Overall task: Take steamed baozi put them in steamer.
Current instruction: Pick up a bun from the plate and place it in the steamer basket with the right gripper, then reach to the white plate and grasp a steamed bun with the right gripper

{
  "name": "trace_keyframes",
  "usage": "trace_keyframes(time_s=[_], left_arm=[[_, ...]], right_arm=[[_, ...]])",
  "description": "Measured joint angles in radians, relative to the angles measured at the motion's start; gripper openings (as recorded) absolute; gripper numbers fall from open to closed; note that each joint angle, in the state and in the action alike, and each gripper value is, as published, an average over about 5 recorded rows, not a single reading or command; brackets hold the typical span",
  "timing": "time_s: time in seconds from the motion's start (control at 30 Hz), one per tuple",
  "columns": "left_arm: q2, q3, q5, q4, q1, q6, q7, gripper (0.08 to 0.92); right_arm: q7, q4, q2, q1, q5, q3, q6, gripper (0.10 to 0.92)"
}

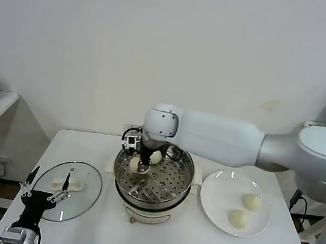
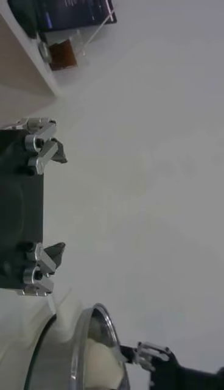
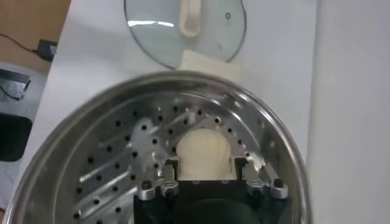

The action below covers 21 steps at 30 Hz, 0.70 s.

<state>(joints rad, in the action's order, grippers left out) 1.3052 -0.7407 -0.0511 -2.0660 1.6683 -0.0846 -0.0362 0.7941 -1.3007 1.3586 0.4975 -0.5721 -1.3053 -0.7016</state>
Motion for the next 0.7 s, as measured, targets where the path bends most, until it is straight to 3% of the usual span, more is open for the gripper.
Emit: trace_keyframes(time_s=[0.3,0.7], left_arm=[[-0.002,-0.006,0.0,-0.005,0.001,-0.001,-0.001,0.823],[-0.005,-0.001,-0.001,-0.016,-0.001,-0.001,-0.001,0.823]], right_arm=[[-0.012,0.037,0.04,-0.037,0.0,0.009,-0.013,0.791],[0.129,-0.052,-0.086,0.067,0.06,0.022,0.032,0.823]])
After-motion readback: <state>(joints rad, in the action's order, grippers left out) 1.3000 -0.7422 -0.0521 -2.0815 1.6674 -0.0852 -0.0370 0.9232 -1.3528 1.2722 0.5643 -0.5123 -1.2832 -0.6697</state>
